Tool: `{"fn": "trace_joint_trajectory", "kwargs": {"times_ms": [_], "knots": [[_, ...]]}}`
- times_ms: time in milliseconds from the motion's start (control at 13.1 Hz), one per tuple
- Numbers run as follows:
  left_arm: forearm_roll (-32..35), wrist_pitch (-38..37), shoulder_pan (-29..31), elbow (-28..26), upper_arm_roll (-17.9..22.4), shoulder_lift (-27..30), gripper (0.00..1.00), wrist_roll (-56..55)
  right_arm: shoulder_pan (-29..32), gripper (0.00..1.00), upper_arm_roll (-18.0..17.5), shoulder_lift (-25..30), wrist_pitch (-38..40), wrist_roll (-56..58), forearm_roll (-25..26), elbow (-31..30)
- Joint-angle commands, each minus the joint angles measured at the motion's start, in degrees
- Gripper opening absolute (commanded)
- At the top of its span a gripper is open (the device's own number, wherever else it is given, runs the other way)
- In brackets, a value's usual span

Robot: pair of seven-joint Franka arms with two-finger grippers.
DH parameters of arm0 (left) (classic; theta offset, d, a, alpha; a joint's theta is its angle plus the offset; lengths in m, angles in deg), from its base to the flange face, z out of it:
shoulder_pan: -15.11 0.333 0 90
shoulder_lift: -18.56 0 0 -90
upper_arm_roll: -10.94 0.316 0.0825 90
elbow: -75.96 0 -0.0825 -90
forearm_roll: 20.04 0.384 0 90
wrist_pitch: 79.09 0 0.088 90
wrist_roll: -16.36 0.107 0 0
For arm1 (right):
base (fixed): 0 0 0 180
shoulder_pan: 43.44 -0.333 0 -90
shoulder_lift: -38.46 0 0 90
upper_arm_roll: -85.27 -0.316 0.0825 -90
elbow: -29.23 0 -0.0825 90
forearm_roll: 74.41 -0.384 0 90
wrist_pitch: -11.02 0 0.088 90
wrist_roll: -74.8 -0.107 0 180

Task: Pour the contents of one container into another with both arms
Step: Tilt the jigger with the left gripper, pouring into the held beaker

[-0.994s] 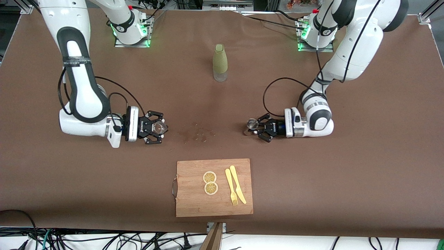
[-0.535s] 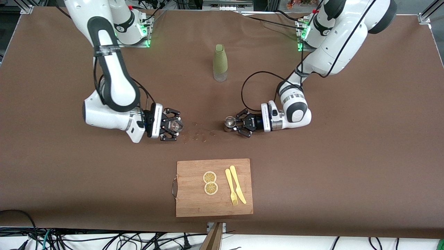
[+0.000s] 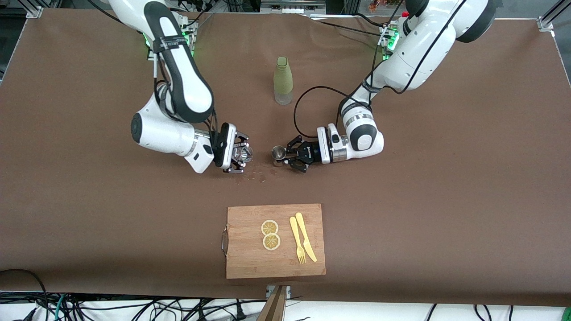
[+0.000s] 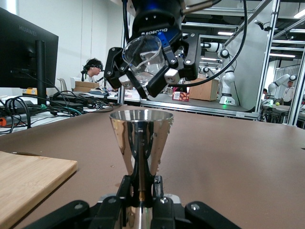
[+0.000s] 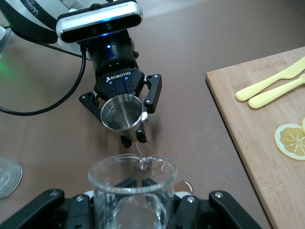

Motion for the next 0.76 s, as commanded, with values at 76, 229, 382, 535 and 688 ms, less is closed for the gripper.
{"fn": "trace_joint_trajectory", "kwargs": {"times_ms": [76, 229, 382, 535, 688], "knots": [[-2.9, 3.5, -1.9, 3.2, -0.6, -1.8, 0.00, 6.6, -5.8, 0.12, 3.3, 1.8, -2.8, -6.0, 3.6, -1.7], [-4.3, 4.2, -2.9, 4.2, -0.6, -2.0, 0.00, 6.6, -7.8, 0.12, 4.3, 1.3, -3.3, -9.0, 4.4, -1.5], [-4.4, 4.3, -3.5, 5.4, -0.6, -3.3, 0.00, 6.7, -8.7, 0.12, 4.6, 1.1, -3.7, -12.2, 7.7, -0.8], [-4.4, 4.4, -3.5, 6.3, -0.5, -3.8, 0.00, 6.7, -9.7, 0.12, 4.6, 0.8, -4.3, -14.5, 8.9, -0.7], [-4.5, 4.9, -3.6, 6.4, -0.5, -3.7, 0.00, 6.7, -10.1, 0.12, 4.6, 0.5, -5.1, -14.8, 9.9, -0.5]]}}
